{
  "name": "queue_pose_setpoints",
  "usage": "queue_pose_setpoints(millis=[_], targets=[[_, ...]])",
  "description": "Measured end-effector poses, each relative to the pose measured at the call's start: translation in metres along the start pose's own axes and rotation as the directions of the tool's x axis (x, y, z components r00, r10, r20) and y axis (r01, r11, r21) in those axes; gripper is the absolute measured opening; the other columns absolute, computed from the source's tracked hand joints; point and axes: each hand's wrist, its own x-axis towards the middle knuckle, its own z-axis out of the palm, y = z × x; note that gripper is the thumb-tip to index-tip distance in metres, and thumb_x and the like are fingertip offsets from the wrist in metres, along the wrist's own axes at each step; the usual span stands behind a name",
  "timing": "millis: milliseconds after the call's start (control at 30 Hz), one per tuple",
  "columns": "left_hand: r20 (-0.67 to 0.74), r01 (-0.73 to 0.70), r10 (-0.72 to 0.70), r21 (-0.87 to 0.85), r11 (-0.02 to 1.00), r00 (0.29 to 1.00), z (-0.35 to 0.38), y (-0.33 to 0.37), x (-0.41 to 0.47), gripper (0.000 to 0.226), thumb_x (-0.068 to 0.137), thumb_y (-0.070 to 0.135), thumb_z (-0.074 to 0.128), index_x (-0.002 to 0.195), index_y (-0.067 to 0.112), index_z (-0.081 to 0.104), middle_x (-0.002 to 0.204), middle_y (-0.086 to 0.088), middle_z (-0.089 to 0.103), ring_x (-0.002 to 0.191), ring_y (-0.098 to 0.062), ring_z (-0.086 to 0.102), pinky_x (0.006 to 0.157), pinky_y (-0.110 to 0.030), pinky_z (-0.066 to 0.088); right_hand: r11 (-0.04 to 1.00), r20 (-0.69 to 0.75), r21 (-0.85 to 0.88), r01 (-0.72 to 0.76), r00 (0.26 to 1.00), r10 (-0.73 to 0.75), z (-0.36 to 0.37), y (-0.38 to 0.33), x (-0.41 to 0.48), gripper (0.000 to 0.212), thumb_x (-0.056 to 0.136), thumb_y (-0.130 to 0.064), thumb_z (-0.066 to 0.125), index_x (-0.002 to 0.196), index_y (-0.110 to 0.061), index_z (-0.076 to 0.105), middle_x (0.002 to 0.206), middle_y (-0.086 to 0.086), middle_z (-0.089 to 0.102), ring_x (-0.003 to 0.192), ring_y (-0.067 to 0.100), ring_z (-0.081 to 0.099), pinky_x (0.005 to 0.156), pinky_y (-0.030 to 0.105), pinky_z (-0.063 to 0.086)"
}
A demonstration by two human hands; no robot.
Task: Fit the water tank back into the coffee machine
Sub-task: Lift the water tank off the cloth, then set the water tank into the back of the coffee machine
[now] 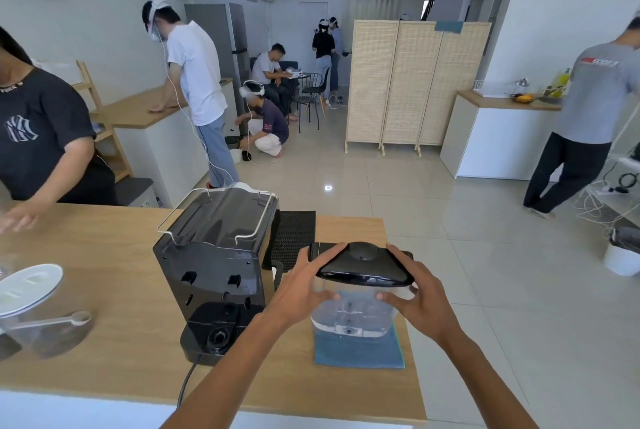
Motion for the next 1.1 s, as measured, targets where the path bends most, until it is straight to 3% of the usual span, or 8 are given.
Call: queue_pose_setpoints(millis=[133, 300, 400, 500, 600, 700, 800, 1100], targets=[[-0.059, 0.0, -0.002, -0.029, 1.0, 0.998, -0.025, 0.008, -0.016, 0.099, 0.078, 0.032, 0.085, 0.141, 0.073, 0.02, 0.154, -0.012, 0.033, 0.123, -0.036, 0.056, 0.101, -0.046, 0.049, 0.999, 0.01, -0.022, 0.035, 0.999, -0.035, -0.009, -0.031, 0.004, 0.091, 0.065, -0.07, 0.076, 0.147, -0.057, 0.039, 0.125, -0.012, 0.061, 0.114, 0.009, 0.057, 0.089, 0.041, 0.058], [-0.105, -0.019, 0.015, -0.035, 0.999, 0.994, -0.059, 0.008, -0.05, 0.097, 0.077, 0.032, 0.085, 0.142, 0.071, 0.023, 0.143, -0.005, 0.04, 0.081, -0.018, 0.061, 0.091, -0.039, 0.054, 0.998, 0.041, -0.011, 0.061, 0.997, -0.06, -0.001, -0.067, 0.0, 0.09, 0.063, -0.066, 0.08, 0.144, -0.06, 0.041, 0.121, -0.012, 0.061, 0.112, 0.009, 0.058, 0.088, 0.037, 0.058], [-0.109, -0.032, 0.029, -0.03, 0.999, 0.994, -0.076, 0.0, -0.07, 0.097, 0.079, 0.029, 0.084, 0.141, 0.071, 0.024, 0.133, 0.008, 0.038, 0.084, -0.015, 0.059, 0.079, -0.017, 0.047, 0.997, 0.069, -0.032, 0.077, 0.995, -0.074, 0.015, -0.085, -0.002, 0.089, 0.067, -0.06, 0.083, 0.144, -0.061, 0.04, 0.121, -0.016, 0.057, 0.111, 0.007, 0.057, 0.087, 0.033, 0.058], [-0.104, -0.013, 0.009, -0.031, 0.999, 0.994, -0.09, -0.013, -0.087, 0.098, 0.079, 0.03, 0.084, 0.14, 0.075, 0.021, 0.142, 0.005, 0.038, 0.07, -0.006, 0.055, 0.079, -0.022, 0.048, 0.99, 0.107, -0.09, 0.109, 0.989, -0.099, 0.032, -0.101, -0.005, 0.087, 0.069, -0.065, 0.079, 0.144, -0.066, 0.035, 0.122, -0.017, 0.052, 0.107, 0.008, 0.057, 0.086, 0.03, 0.055], [-0.098, 0.049, -0.046, 0.028, 0.998, 0.994, -0.101, -0.026, -0.101, 0.098, 0.08, 0.034, 0.083, 0.141, 0.074, 0.017, 0.156, -0.006, 0.031, 0.097, -0.032, 0.062, 0.085, -0.021, 0.042, 0.986, 0.144, -0.092, 0.137, 0.982, -0.123, 0.049, -0.117, -0.007, 0.083, 0.068, -0.073, 0.071, 0.143, -0.069, 0.033, 0.123, -0.016, 0.051, 0.107, 0.007, 0.057, 0.085, 0.027, 0.055], [-0.109, 0.083, -0.078, 0.038, 0.996, 0.991, -0.115, -0.042, -0.116, 0.097, 0.08, 0.034, 0.082, 0.142, 0.073, 0.018, 0.161, -0.004, 0.029, 0.101, -0.022, 0.051, 0.095, -0.029, 0.042, 0.982, 0.178, -0.093, 0.162, 0.973, -0.143, 0.069, -0.131, -0.007, 0.081, 0.072, -0.066, 0.073, 0.141, -0.071, 0.032, 0.123, -0.018, 0.049, 0.111, -0.001, 0.054, 0.087, 0.016, 0.049], [-0.103, 0.11, -0.107, 0.026, 0.994, 0.989, -0.127, -0.059, -0.127, 0.098, 0.08, 0.033, 0.082, 0.142, 0.073, 0.018, 0.161, -0.005, 0.029, 0.13, -0.032, 0.05, 0.106, -0.037, 0.041, 0.982, 0.228, -0.095, 0.161, 0.964, -0.136, 0.088, -0.145, -0.005, 0.082, 0.077, -0.054, 0.078, 0.142, -0.071, 0.032, 0.122, -0.018, 0.047, 0.112, -0.003, 0.052, 0.087, 0.012, 0.045], [-0.108, 0.074, -0.075, -0.014, 0.997, 0.991, -0.165, -0.11, -0.142, 0.096, 0.081, 0.03, 0.082, 0.143, 0.071, 0.021, 0.153, -0.004, 0.035, 0.129, -0.022, 0.05, 0.106, -0.032, 0.041, 0.991, 0.242, -0.041, 0.127, 0.963, -0.114, 0.147, -0.176, 0.002, 0.079, 0.073, -0.065, 0.071, 0.143, -0.068, 0.034, 0.121, -0.016, 0.049, 0.113, 0.001, 0.052, 0.093, 0.027, 0.051]])
